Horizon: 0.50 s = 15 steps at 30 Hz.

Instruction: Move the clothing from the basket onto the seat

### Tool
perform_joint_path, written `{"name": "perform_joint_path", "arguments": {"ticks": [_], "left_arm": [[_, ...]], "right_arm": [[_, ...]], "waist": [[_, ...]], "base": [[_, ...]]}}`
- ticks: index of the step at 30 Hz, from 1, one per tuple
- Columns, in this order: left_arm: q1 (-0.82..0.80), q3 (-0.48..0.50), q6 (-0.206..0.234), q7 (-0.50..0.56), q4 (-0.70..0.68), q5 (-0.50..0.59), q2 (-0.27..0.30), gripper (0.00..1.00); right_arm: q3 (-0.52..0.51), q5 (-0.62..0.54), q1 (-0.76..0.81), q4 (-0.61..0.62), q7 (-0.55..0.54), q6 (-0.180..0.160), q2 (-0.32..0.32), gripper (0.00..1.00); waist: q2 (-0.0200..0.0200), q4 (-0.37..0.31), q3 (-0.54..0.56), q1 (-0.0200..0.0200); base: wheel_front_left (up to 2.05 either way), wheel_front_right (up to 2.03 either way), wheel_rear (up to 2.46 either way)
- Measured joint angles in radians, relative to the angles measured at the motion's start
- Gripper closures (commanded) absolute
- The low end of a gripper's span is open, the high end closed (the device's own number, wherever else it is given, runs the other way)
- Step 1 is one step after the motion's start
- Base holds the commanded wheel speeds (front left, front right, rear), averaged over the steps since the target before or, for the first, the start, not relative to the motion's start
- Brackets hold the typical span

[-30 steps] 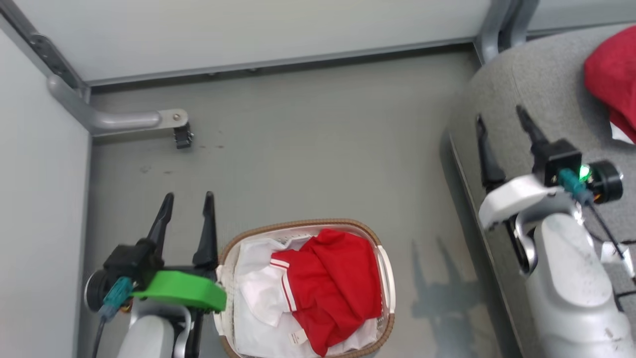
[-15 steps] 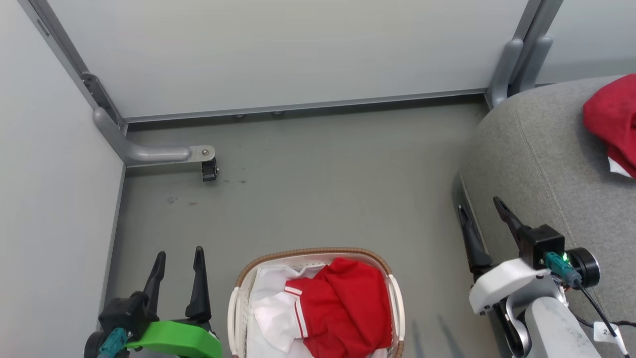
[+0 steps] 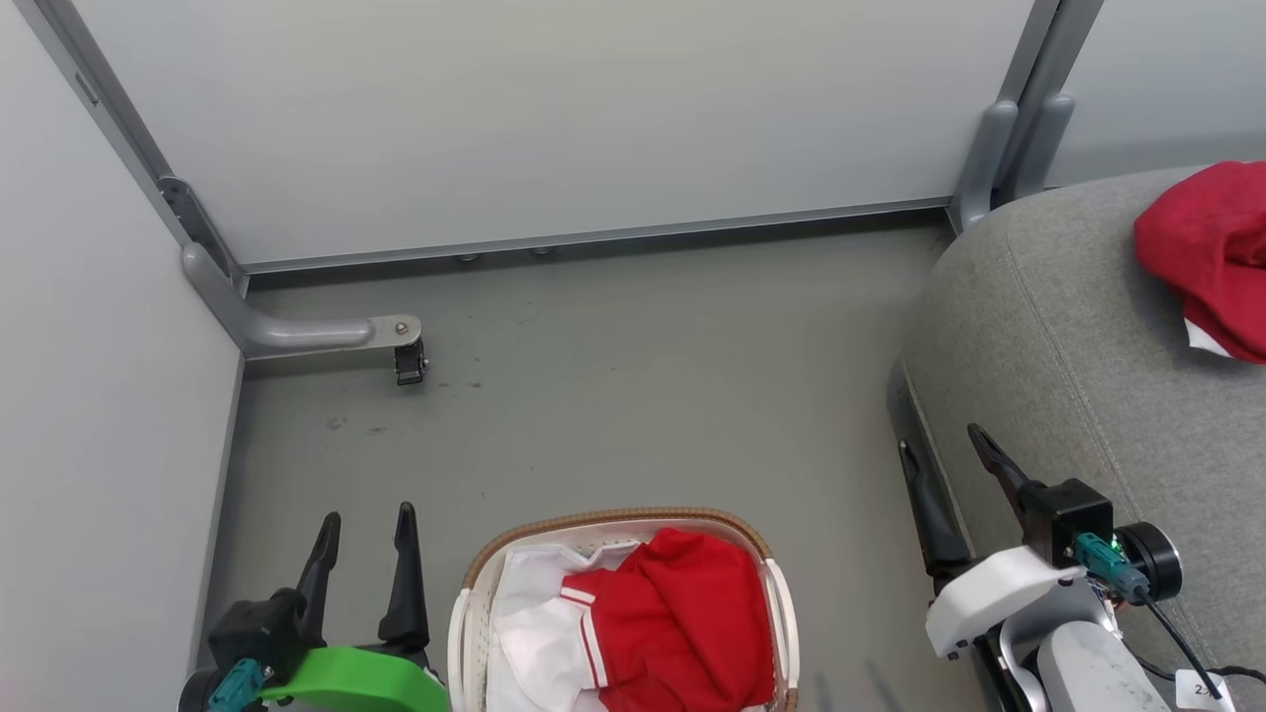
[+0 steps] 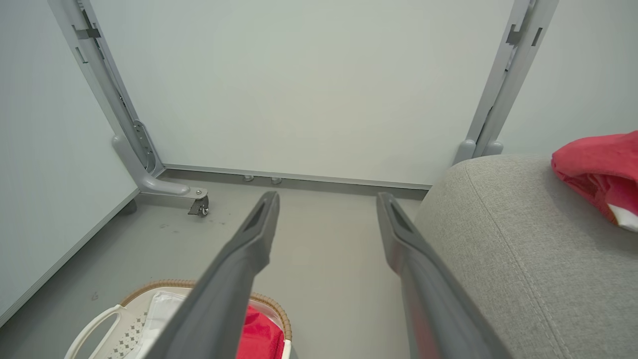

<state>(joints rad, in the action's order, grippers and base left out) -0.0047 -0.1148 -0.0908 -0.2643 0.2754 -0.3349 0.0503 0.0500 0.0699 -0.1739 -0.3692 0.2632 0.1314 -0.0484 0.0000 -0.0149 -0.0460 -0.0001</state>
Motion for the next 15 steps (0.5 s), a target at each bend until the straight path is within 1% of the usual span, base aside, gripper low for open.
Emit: {"name": "perform_joint_path", "arguments": {"ticks": [15], "left_arm": [[-0.001, -0.003, -0.002, 0.0, 0.014, 0.01, 0.0, 0.0]], "right_arm": [[-0.009, 0.003, 0.0, 0.0, 0.0, 0.0, 0.0, 0.0]], "waist": [[0.0, 0.002, 0.002, 0.0]], "base": [[0.0, 0.0, 0.0]]}}
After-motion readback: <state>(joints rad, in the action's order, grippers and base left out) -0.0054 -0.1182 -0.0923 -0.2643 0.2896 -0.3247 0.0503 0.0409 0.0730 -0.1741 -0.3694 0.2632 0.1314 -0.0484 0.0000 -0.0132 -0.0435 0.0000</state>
